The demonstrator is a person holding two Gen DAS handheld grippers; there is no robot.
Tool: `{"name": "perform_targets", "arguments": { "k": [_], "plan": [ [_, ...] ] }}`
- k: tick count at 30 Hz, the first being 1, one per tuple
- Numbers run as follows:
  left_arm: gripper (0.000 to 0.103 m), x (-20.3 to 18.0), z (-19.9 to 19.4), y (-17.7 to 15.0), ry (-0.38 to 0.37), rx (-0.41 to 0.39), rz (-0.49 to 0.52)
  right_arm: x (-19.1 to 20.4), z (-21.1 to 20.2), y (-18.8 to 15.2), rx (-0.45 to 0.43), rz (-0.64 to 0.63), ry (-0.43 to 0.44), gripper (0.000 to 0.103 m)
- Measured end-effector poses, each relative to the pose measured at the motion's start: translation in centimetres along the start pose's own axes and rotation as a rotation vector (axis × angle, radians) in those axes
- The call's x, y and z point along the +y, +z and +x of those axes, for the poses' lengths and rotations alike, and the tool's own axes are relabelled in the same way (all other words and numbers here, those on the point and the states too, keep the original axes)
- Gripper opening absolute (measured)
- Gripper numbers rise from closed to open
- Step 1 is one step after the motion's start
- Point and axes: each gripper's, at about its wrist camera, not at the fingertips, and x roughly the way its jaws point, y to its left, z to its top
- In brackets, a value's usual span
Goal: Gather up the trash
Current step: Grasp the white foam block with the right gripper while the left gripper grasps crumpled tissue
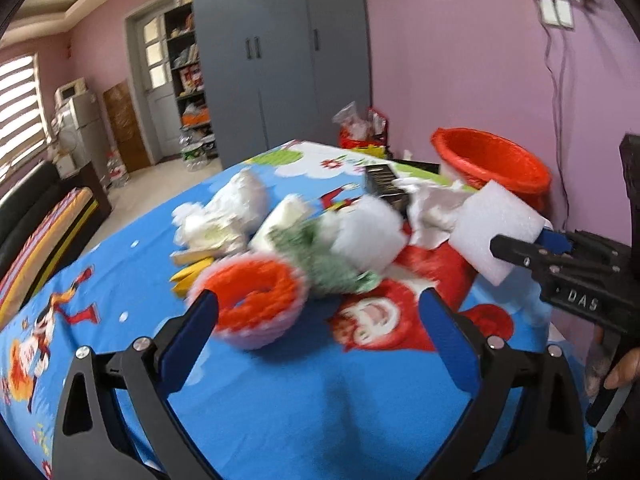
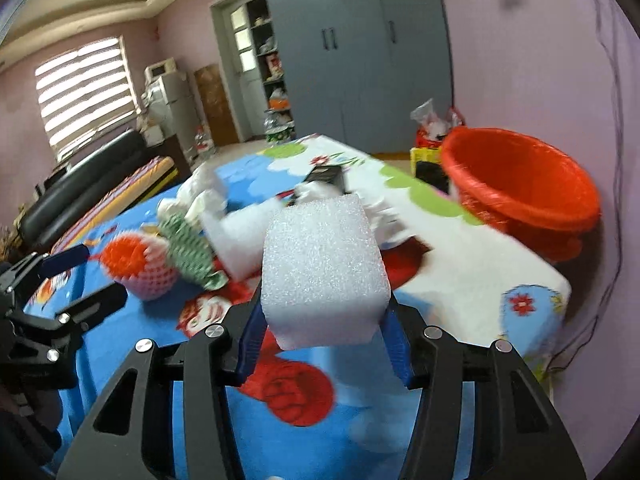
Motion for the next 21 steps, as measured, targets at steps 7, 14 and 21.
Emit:
{"name": "perform_targets", "arguments": {
  "k": [7,14,21],
  "plan": [
    [0.090,-3.7,2.6,2.3,-0.022,-0.006,0.076,-3.4,-1.3,0.2,-0.036,0.057,-0.033,0.051],
    [0.087,-8.7,6.3,4.9,-0.092,0.010,0.142,-7.6,-2.3,0.6,-0.078,0.136,-0.082,0.051],
    [0.087,-11.8,12.3,6.9,-0.124,0.089,0.114,-11.1,-3.2,0.4,-0.105,0.191,-0.114,0.051]
  ]
}}
